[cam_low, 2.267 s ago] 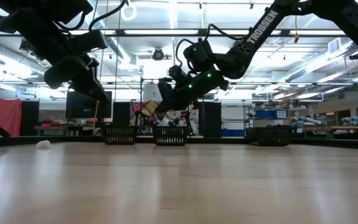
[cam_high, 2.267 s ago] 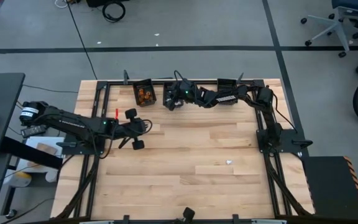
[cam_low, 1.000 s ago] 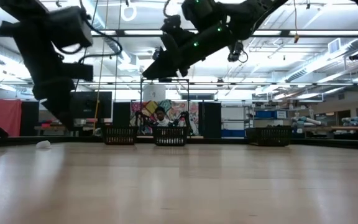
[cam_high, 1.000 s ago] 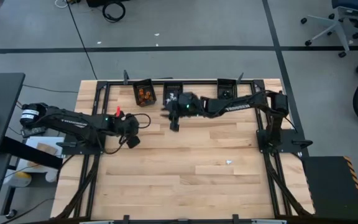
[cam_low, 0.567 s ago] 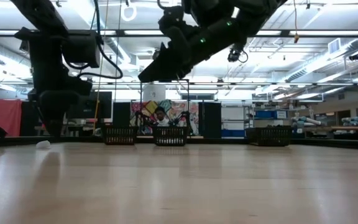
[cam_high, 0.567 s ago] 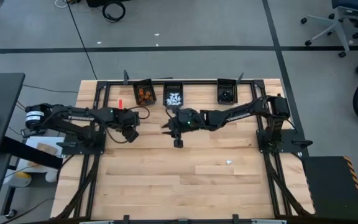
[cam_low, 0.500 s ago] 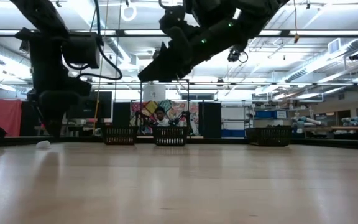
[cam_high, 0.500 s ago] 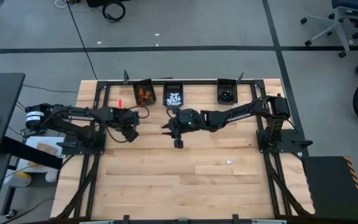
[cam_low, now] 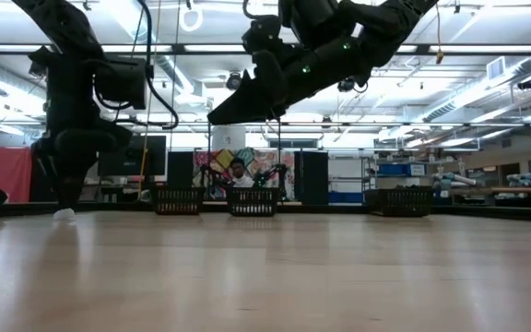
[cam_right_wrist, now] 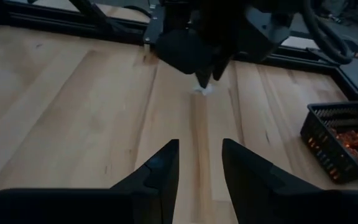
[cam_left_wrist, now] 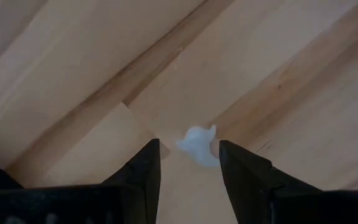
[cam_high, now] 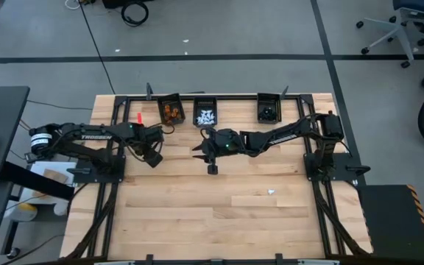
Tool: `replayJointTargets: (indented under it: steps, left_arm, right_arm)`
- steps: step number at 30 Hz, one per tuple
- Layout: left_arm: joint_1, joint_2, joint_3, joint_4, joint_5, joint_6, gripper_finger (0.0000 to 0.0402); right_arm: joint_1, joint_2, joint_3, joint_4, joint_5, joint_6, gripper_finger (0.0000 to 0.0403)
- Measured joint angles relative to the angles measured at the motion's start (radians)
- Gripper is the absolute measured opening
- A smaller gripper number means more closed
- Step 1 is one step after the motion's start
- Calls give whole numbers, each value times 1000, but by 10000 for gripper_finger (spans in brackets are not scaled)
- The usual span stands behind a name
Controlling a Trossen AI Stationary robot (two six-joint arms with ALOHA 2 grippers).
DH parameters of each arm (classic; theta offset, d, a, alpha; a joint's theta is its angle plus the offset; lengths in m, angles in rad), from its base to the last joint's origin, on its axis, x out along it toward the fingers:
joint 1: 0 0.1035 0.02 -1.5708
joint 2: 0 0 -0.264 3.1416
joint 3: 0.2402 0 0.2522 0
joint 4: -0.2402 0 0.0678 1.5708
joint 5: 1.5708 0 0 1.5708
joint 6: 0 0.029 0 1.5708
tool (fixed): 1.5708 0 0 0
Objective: Sort Halloween decoration
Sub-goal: Put the white ghost toy into the middle black bin
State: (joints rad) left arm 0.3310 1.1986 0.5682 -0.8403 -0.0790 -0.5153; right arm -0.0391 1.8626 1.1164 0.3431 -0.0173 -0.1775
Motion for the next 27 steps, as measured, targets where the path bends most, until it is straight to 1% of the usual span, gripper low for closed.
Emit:
replayJointTargets:
  steps: [4, 11, 21, 27]
  left_arm:
    - [5, 29, -1, -4, 13, 6, 144]
    - [4, 143, 3, 29, 24, 56, 144]
    - [0, 158, 3, 45, 21, 71, 140]
    - [-24, 162, 20, 45, 13, 89, 110]
  right_arm:
    - [3, 0, 0, 3, -3, -2, 127]
    - [5, 0, 0, 20, -8, -2, 127]
    - [5, 0, 0, 18, -10, -4, 127]
    - [5, 0, 0, 16, -10, -6, 127]
